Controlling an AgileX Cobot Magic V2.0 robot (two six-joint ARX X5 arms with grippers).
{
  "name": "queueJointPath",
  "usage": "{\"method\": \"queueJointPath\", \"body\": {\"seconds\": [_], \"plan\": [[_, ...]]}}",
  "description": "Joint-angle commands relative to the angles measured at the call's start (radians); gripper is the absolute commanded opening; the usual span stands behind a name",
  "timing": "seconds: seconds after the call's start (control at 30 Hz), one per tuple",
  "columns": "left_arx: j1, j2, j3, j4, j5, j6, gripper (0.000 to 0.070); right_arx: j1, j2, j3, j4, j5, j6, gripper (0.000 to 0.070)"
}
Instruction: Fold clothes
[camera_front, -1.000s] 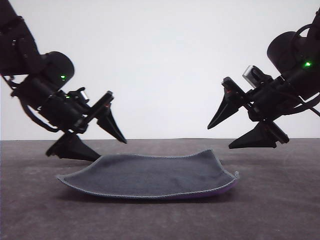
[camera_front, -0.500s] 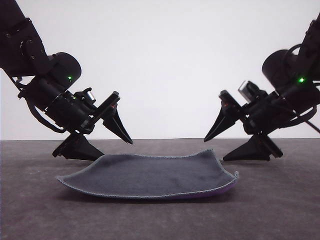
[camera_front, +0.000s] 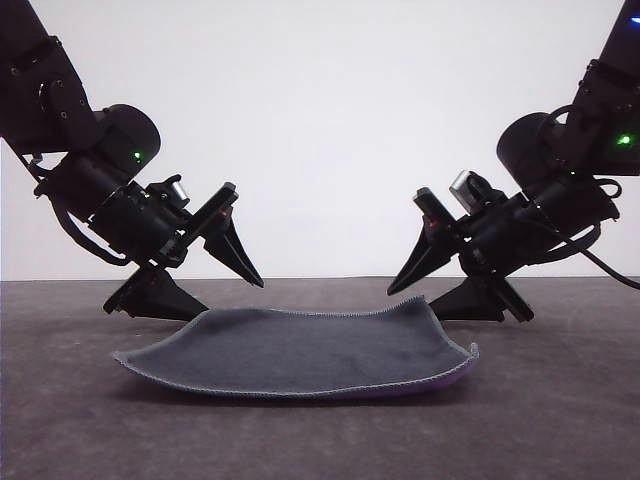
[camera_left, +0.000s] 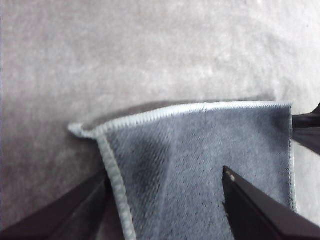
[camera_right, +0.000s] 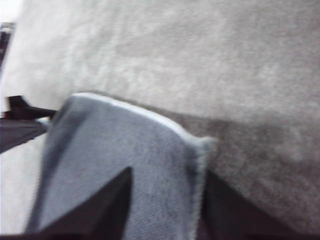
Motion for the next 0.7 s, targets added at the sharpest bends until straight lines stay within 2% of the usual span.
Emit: {"method": "queueJointPath", "body": {"seconds": [0.0, 0.07, 0.13, 0.23, 0.43, 0.67], "plan": [[-0.001, 0.026, 0.017, 0.017, -0.004, 0.000, 0.0254, 0.003, 0.023, 0.018, 0.004, 0.017, -0.015, 0.0133], [-0.001, 0.026, 0.017, 0.022, -0.018, 0.000, 0.0079, 0.003, 0.023, 0.018, 0.008, 0.022, -0.016, 0.0070], [-0.001, 0.026, 0.017, 0.022, -0.047, 0.000, 0.0000, 0.003, 0.023, 0.018, 0.009, 0.022, -0.016, 0.0026], [-0.001, 0.026, 0.017, 0.021, -0.082, 0.000, 0.0000, 0.003, 0.023, 0.018, 0.009, 0.020, -0.016, 0.0004], [0.001, 0.025, 0.017, 0.016, -0.082, 0.000, 0.0000, 0.004, 0.019, 0.018, 0.008, 0.004, -0.022, 0.0004], [0.001, -0.006, 0.017, -0.007, -0.083, 0.026, 0.0000, 0.004, -0.039, 0.017, -0.059, 0.005, -0.095, 0.0004]]}}
